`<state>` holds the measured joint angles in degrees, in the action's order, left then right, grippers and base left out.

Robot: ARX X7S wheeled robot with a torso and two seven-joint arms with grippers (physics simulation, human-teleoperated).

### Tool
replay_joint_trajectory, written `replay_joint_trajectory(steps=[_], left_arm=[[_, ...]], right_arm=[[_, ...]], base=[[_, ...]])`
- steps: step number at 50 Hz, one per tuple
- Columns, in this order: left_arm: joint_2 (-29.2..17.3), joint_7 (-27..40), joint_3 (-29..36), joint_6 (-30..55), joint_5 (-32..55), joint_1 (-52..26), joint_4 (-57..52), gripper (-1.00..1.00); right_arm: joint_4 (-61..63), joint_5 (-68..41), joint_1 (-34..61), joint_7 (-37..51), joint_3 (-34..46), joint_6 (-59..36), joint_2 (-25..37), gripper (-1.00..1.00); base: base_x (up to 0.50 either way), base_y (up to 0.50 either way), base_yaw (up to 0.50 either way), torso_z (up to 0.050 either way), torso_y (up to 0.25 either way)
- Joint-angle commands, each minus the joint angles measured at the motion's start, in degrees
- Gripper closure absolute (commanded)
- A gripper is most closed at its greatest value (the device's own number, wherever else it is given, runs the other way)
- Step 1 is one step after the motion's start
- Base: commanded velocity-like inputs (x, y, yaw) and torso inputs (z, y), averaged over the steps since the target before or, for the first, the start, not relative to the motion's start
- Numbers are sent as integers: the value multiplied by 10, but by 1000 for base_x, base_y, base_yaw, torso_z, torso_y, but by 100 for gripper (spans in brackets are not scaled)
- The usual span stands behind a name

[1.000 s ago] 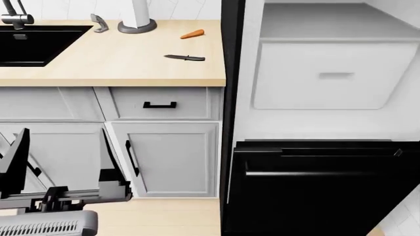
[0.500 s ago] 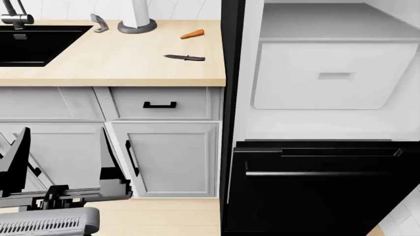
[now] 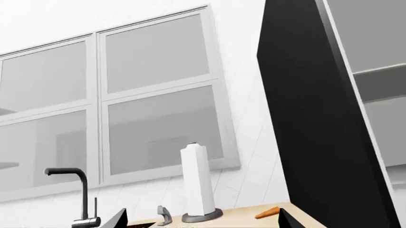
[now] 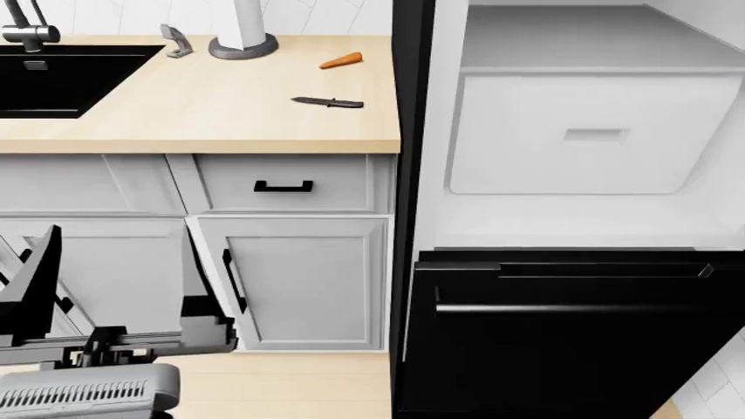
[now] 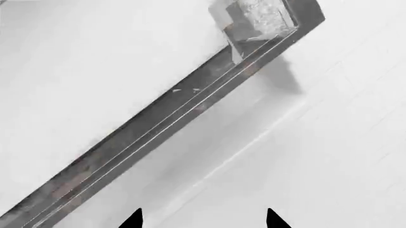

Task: Open the fridge door

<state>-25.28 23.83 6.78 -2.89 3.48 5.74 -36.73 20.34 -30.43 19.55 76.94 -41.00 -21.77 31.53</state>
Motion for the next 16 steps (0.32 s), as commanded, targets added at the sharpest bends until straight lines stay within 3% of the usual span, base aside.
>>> replay_joint_trajectory(steps=[1, 16], left_arm=[[-2, 1, -3, -3, 6, 2, 3, -100], [-4, 3, 0, -4, 6, 1, 4, -100]], right_arm=[[-195, -138, 3, -15, 53, -20, 9, -100], [-190, -132, 2, -12, 50, -20, 6, -100]], base=[[0, 0, 0, 0, 0], [0, 0, 0, 0, 0]])
